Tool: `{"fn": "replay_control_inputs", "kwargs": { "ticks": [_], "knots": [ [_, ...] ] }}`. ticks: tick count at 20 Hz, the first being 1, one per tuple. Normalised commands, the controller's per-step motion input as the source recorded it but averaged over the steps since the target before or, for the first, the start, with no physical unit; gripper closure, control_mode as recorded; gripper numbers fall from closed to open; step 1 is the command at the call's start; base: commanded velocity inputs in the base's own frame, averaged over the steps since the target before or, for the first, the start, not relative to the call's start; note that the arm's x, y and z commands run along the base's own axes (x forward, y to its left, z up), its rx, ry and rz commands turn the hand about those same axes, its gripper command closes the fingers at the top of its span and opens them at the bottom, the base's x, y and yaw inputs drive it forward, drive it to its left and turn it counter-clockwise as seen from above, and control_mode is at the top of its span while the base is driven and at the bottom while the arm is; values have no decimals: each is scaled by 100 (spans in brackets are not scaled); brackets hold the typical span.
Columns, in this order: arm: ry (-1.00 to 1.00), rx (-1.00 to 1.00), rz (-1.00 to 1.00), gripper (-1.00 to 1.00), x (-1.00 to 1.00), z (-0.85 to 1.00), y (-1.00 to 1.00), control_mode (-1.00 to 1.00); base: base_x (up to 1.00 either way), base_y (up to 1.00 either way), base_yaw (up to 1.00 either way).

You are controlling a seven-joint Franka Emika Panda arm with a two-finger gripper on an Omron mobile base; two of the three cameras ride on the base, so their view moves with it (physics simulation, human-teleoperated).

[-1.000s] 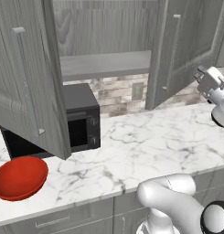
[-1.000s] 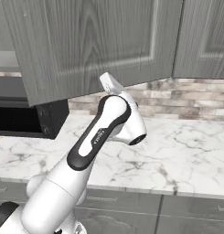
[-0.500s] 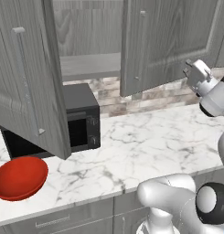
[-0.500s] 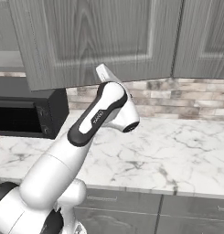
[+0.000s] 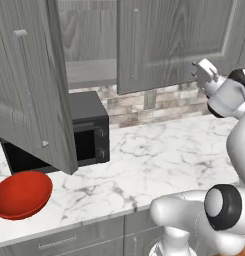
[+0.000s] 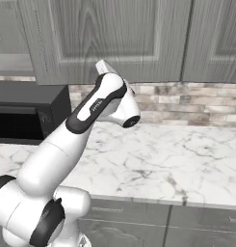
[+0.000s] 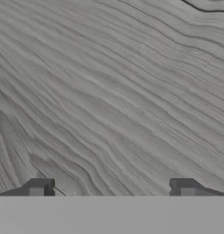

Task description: Open the cabinet and move the ladle to the pot. Then close the cabinet.

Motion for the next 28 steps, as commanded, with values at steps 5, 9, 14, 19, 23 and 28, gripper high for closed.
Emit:
{"fn": "replay_control_inputs", "kwargs": {
  "ticks": [5, 9, 14, 19, 23, 28],
  "knots": [
    [1, -7, -7, -100, 37, 27, 49, -100, 0, 0, 0],
    [2, -8, -7, -100, 38, 20, 47, -100, 0, 0, 0],
    [2, -9, -8, -100, 45, 18, 46, -100, 0, 0, 0],
    [0, -8, -5, -100, -6, 30, 28, -100, 0, 0, 0],
    [-9, -9, -6, -100, -100, 60, 0, -100, 0, 0, 0],
    [-3, -9, -6, -100, -100, 72, 0, -100, 0, 0, 0]
  ]
}}
